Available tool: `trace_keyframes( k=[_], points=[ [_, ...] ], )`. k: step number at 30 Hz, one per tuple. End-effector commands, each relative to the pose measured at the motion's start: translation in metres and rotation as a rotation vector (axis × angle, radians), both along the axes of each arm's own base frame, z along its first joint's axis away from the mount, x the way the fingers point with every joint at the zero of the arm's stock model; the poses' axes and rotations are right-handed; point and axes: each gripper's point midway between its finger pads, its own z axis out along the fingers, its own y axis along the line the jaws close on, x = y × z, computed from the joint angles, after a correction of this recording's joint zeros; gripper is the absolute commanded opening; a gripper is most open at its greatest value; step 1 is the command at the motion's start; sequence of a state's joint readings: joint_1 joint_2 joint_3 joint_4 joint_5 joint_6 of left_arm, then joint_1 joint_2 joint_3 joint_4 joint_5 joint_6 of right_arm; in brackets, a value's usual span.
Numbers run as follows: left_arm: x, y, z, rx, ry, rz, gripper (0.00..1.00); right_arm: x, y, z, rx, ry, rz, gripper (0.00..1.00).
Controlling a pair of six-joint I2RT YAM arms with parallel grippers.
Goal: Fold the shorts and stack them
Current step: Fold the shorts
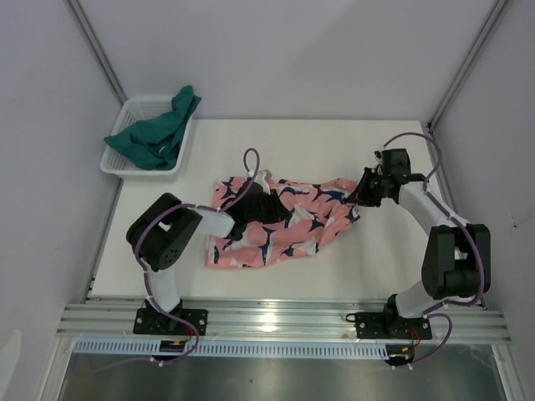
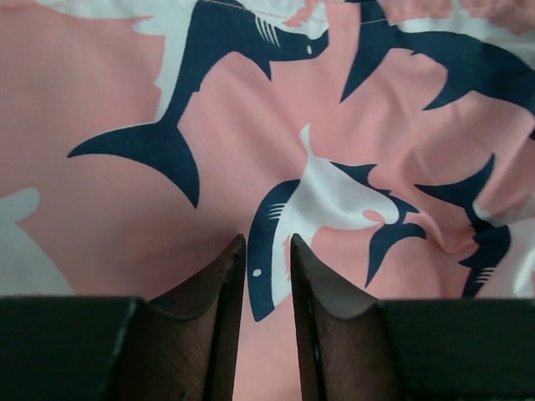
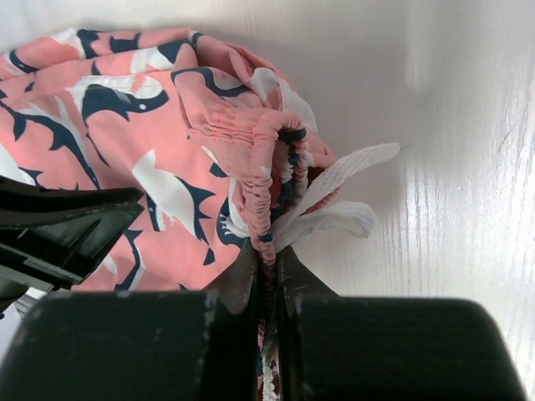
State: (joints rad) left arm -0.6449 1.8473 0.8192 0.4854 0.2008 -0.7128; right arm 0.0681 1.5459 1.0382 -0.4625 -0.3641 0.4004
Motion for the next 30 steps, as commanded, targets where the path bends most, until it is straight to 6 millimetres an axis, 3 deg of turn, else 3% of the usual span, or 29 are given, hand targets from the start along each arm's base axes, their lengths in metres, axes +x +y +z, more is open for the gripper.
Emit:
trace_keyframes(
  k=[1,7,11,15,19,24,28,30],
  points=[
    [0.023,-0.005,0.013,-0.061,-0.018,0.071,0.3,0.01,0.002,0.038,-0.039,-0.098,0.023,0.0],
    [0.028,-0.011,-0.012,-0.04,0.037,0.076,0.28,0.009,0.02,0.06,-0.06,-0.144,0.076,0.0],
    [0.029,-0.013,-0.02,-0.041,0.058,0.094,0.27,0.005,0.055,0.081,-0.019,-0.177,0.148,0.0],
    [0.03,-0.016,-0.019,-0.031,0.051,0.111,0.26,0.005,0.09,0.107,0.009,-0.229,0.197,0.0],
    [0.028,-0.021,-0.016,-0.032,0.05,0.125,0.25,0.005,0.126,0.121,0.063,-0.27,0.234,0.0],
    [0.024,-0.027,-0.01,-0.035,0.039,0.131,0.24,0.005,0.161,0.112,0.161,-0.249,0.241,0.0],
    [0.019,-0.027,0.001,-0.067,0.047,0.127,0.26,0.014,0.165,0.096,0.176,-0.242,0.203,0.0],
    [0.016,-0.025,0.021,-0.09,0.026,0.123,0.3,0.016,0.162,0.094,0.156,-0.249,0.191,0.0]
  ],
)
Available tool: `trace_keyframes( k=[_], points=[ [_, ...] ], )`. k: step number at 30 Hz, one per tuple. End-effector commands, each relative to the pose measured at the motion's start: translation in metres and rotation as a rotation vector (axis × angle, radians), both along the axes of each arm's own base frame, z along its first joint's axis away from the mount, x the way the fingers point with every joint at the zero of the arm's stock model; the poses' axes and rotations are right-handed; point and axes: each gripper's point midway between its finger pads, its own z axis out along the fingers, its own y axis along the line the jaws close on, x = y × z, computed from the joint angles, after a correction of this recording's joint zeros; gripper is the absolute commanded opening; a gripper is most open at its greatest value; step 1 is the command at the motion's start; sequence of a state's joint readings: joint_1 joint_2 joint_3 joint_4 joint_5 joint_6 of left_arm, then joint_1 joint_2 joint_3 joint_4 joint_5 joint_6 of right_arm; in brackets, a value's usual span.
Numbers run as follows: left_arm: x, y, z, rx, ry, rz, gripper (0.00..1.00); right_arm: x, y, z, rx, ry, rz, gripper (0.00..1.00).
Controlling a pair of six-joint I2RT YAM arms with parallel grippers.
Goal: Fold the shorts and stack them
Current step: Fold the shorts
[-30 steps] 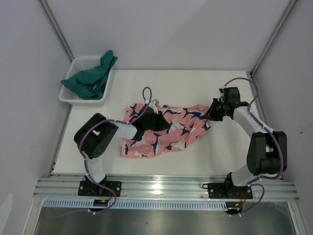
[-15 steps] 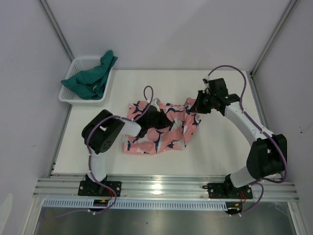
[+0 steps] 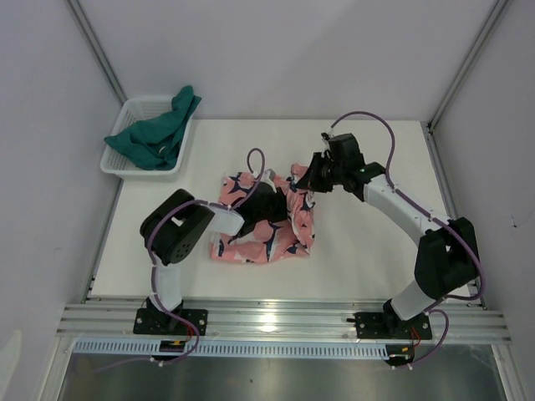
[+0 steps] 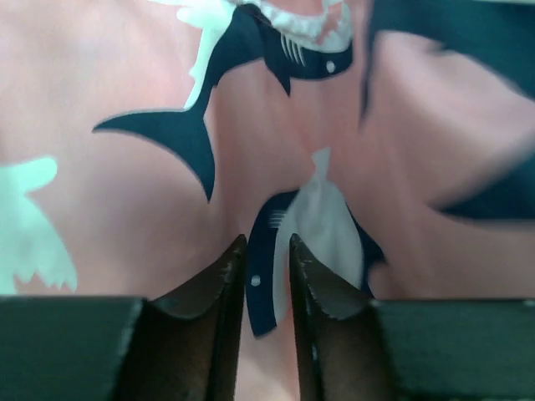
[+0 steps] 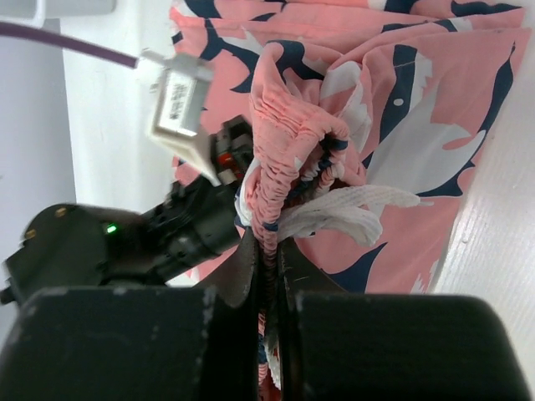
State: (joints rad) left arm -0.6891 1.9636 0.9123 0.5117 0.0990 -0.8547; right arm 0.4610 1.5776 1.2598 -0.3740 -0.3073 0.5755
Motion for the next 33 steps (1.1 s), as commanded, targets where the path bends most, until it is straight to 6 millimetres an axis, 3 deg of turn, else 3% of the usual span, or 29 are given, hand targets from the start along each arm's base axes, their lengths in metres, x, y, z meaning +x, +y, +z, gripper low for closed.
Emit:
trace_keyframes(
  k=[1,2,3,5,6,8,12,17,19,20,23,27,33],
  points=[
    [-0.004,0.003,0.037,-0.033,-0.031,0.009,0.32,0.015,0.002,0.011,0.034,-0.056,-0.052,0.0],
    [-0.005,0.007,0.043,-0.029,-0.037,0.011,0.32,0.016,0.001,0.012,0.033,-0.061,-0.057,0.0],
    [-0.004,0.009,0.065,-0.05,-0.071,0.014,0.33,0.017,-0.001,0.013,0.033,-0.062,-0.057,0.0],
    [-0.01,0.021,0.069,-0.029,-0.053,0.015,0.36,0.018,-0.006,0.017,0.038,-0.067,-0.056,0.0],
    [-0.007,0.03,0.085,-0.045,-0.074,0.026,0.38,0.017,-0.007,0.018,0.041,-0.064,-0.054,0.0],
    [-0.013,0.043,0.087,-0.045,-0.057,0.025,0.4,0.017,-0.011,0.019,0.042,-0.069,-0.056,0.0],
    [-0.011,0.089,0.095,-0.015,-0.067,0.086,0.44,0.016,-0.014,0.021,0.046,-0.07,-0.049,0.0],
    [-0.023,0.155,0.066,0.043,-0.021,0.183,0.44,0.015,-0.013,0.021,0.049,-0.071,-0.035,0.0],
    [-0.026,0.173,0.059,0.061,-0.014,0.201,0.45,0.015,-0.013,0.02,0.049,-0.067,-0.03,0.0],
    [-0.033,0.191,0.043,0.078,0.019,0.233,0.45,0.016,-0.012,0.019,0.05,-0.064,-0.026,0.0],
    [-0.039,0.217,0.036,0.097,0.016,0.277,0.46,0.015,-0.012,0.018,0.048,-0.06,-0.017,0.0],
    [-0.046,0.235,0.029,0.15,0.009,0.309,0.51,0.015,-0.009,0.01,0.043,-0.045,-0.002,0.0],
    [-0.046,0.245,0.016,0.202,0.047,0.321,0.56,0.014,-0.007,0.008,0.043,-0.04,0.005,0.0]
  ],
)
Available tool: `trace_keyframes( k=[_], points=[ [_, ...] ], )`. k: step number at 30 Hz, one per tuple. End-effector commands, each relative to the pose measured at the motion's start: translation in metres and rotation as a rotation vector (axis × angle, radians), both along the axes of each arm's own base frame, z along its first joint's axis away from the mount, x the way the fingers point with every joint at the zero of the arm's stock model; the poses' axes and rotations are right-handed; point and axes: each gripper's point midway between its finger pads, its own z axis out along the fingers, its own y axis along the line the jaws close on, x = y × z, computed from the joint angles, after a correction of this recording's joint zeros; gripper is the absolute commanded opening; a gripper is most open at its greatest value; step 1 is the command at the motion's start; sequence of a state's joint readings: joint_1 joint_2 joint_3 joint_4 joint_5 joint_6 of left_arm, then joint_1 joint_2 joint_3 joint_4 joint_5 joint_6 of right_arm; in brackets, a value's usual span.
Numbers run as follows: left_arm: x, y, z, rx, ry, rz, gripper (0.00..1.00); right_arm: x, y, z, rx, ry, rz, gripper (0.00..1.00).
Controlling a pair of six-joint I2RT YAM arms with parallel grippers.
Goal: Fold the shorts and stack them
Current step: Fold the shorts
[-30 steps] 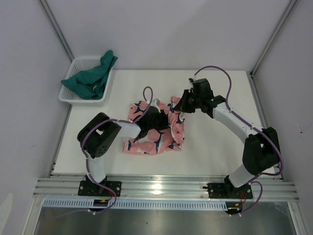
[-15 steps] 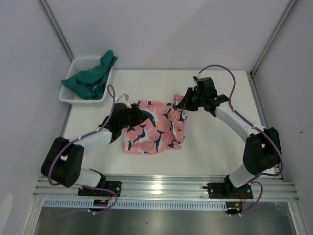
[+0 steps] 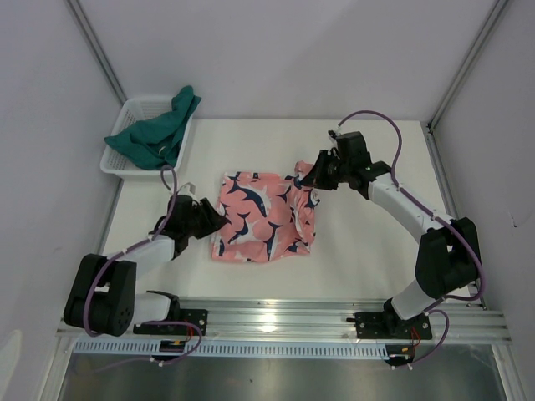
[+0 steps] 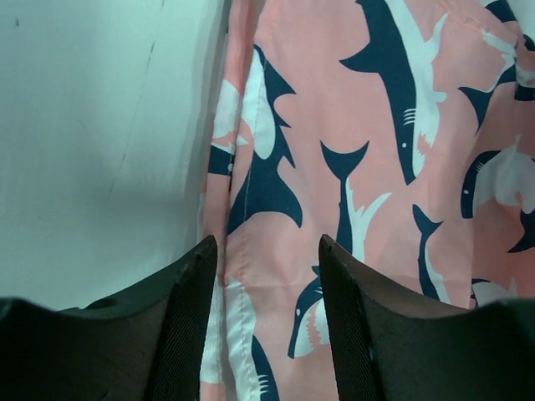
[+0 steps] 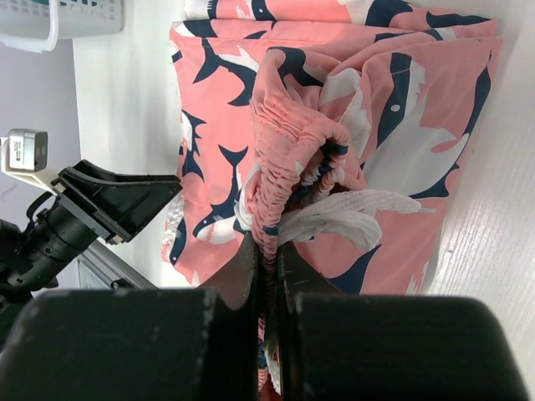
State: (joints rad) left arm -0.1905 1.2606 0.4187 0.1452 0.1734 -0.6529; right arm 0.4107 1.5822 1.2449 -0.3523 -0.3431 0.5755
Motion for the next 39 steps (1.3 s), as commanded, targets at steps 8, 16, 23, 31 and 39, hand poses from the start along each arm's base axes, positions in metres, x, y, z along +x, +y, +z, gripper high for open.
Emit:
trace_keyframes(
  k=[8,16,23,31,39],
  points=[
    [0.006,0.022,-0.003,0.097,-0.005,0.041,0.61,0.004,0.005,0.01,0.008,-0.05,0.03,0.0],
    [0.006,0.025,-0.015,0.116,0.031,0.047,0.44,0.005,0.011,0.012,0.032,-0.05,0.044,0.0],
    [-0.001,0.021,-0.02,0.087,0.021,0.048,0.3,0.003,0.03,0.036,0.074,-0.082,0.055,0.0],
    [-0.008,0.014,-0.022,0.08,0.023,0.031,0.23,0.007,0.059,0.026,0.043,-0.056,0.039,0.0],
    [-0.012,0.008,-0.023,0.075,0.02,0.013,0.23,0.01,0.09,0.009,0.021,-0.041,0.051,0.0]
  ],
)
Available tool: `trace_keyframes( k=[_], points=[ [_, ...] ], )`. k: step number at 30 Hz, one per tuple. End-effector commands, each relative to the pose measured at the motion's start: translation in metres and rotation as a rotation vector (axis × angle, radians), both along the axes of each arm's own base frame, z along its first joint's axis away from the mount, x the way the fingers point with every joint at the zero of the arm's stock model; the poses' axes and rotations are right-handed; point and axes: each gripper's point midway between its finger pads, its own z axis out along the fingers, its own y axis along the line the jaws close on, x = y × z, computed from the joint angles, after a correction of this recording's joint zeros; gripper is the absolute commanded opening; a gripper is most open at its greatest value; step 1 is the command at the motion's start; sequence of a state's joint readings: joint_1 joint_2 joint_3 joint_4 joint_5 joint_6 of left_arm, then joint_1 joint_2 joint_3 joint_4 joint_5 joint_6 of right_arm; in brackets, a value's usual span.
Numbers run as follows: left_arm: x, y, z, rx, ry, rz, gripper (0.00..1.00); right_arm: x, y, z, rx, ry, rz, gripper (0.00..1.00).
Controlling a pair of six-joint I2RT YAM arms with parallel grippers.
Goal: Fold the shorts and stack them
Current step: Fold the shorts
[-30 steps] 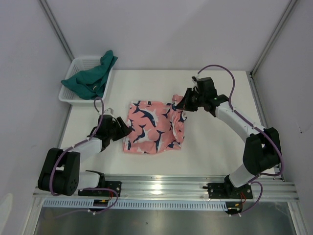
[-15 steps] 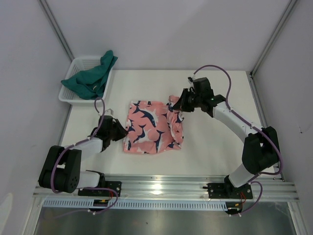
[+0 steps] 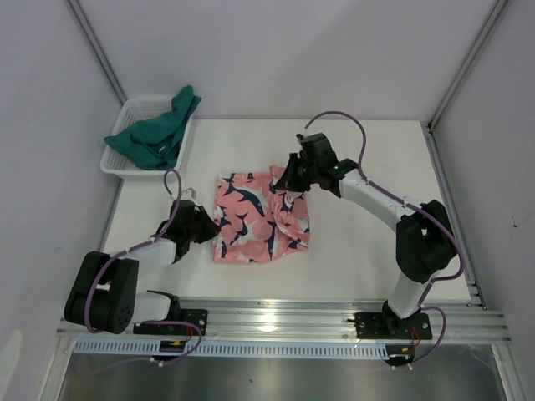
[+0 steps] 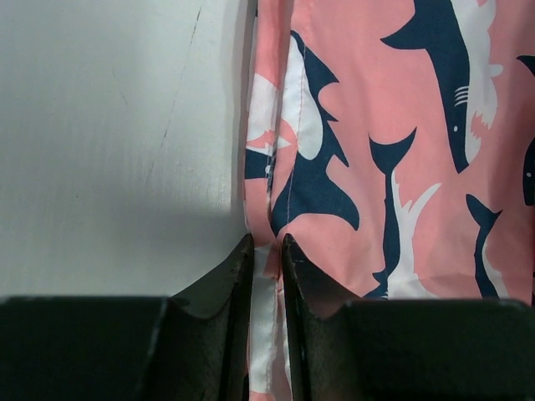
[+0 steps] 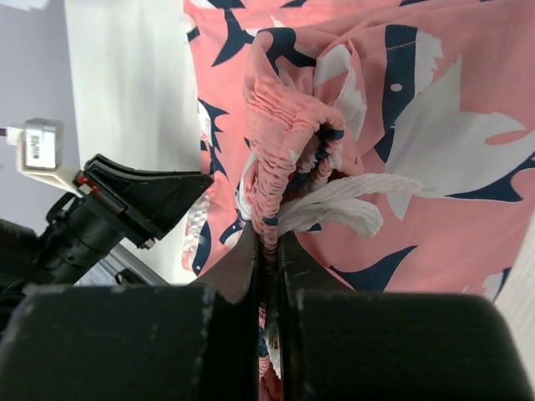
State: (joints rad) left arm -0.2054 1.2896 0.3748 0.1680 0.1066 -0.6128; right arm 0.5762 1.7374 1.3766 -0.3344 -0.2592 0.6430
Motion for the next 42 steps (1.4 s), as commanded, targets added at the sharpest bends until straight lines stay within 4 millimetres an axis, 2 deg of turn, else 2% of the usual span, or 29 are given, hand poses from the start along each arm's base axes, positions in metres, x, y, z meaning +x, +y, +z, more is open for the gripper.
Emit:
trace_keyframes(
  k=[1,8,11,16,19,21,24,25,27,29,30,32,34,35,42],
  points=[
    [-0.003,-0.003,0.0,-0.005,-0.005,0.001,0.23,0.01,0.025,0.017,0.039,-0.051,0.003,0.0],
    [-0.002,-0.003,0.002,-0.003,-0.009,-0.005,0.23,0.003,0.056,0.028,0.055,-0.07,0.048,0.0],
    [-0.002,-0.003,0.001,-0.002,-0.008,-0.006,0.23,0.003,0.065,0.036,0.058,-0.086,0.057,0.0],
    [-0.003,-0.003,0.0,0.0,-0.009,-0.006,0.23,0.003,0.073,0.033,0.038,-0.082,0.06,0.0],
    [-0.006,-0.004,0.001,-0.005,0.004,-0.009,0.23,0.004,0.076,0.016,0.001,-0.064,0.066,0.0],
    [-0.009,-0.003,0.004,-0.008,0.004,-0.004,0.23,0.01,0.07,0.0,-0.046,-0.051,0.046,0.0],
    [-0.016,0.0,0.013,-0.008,-0.007,0.006,0.24,0.016,0.062,-0.017,-0.09,-0.041,0.04,0.0],
    [-0.016,0.001,0.022,-0.014,-0.033,0.01,0.24,0.018,0.059,-0.025,-0.109,-0.04,0.043,0.0],
    [-0.025,0.004,0.021,-0.006,-0.002,0.02,0.25,0.021,0.053,-0.032,-0.141,-0.043,0.03,0.0],
    [-0.024,0.009,0.036,0.002,-0.037,0.045,0.24,0.023,0.05,-0.04,-0.164,-0.046,0.04,0.0],
    [-0.031,0.012,0.034,0.014,-0.014,0.051,0.24,0.023,0.051,-0.042,-0.161,-0.042,0.053,0.0],
    [-0.031,0.015,0.046,0.017,-0.048,0.071,0.24,0.023,0.053,-0.054,-0.168,-0.031,0.088,0.0],
    [-0.033,0.018,0.049,0.024,-0.046,0.08,0.24,0.021,0.058,-0.06,-0.179,-0.025,0.11,0.0],
    [-0.033,0.019,0.051,0.026,-0.053,0.082,0.24,0.019,0.058,-0.073,-0.204,-0.007,0.122,0.0],
    [-0.012,0.005,0.054,0.007,-0.042,0.028,0.25,0.013,0.052,-0.115,-0.281,0.045,0.136,0.0]
  ],
)
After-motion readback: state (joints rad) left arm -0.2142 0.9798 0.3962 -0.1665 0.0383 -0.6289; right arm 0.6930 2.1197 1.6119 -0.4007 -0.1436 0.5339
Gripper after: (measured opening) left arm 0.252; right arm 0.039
